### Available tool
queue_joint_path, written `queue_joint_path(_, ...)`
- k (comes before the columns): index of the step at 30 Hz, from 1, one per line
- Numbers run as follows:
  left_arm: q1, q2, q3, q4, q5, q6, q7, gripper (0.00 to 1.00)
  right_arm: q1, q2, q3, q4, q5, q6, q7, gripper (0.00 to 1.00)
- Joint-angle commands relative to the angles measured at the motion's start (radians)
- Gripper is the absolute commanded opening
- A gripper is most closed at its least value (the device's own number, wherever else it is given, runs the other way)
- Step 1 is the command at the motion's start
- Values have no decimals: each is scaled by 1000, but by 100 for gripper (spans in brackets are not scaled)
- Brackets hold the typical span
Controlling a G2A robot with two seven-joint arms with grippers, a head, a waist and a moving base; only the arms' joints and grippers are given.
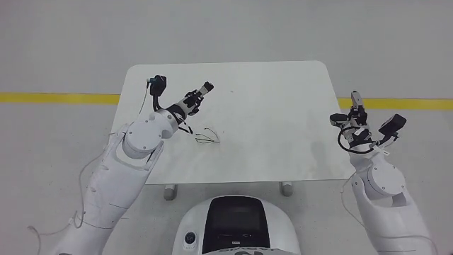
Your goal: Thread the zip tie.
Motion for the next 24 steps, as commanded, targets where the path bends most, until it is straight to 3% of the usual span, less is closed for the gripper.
queue_joint_path(1, 0, 0, 0, 0, 0, 0, 1, 100, 0, 0, 0, 0, 0, 0, 0, 100)
queue_joint_path(6, -3, -1, 2, 15, 0, 0, 4, 100, 0, 0, 0, 0, 0, 0, 0, 100)
queue_joint_path(11, -86, -10, 13, 98, -49, 0, -53, 100, 0, 0, 0, 0, 0, 0, 0, 100)
queue_joint_path(16, -176, -17, 33, 213, -80, 0, -118, 100, 0, 0, 0, 0, 0, 0, 0, 100)
queue_joint_path(19, -219, -15, 53, 259, -70, 0, -191, 100, 0, 0, 0, 0, 0, 0, 0, 100)
queue_joint_path(24, -228, -13, 47, 277, -94, 0, -221, 100, 0, 0, 0, 0, 0, 0, 0, 100)
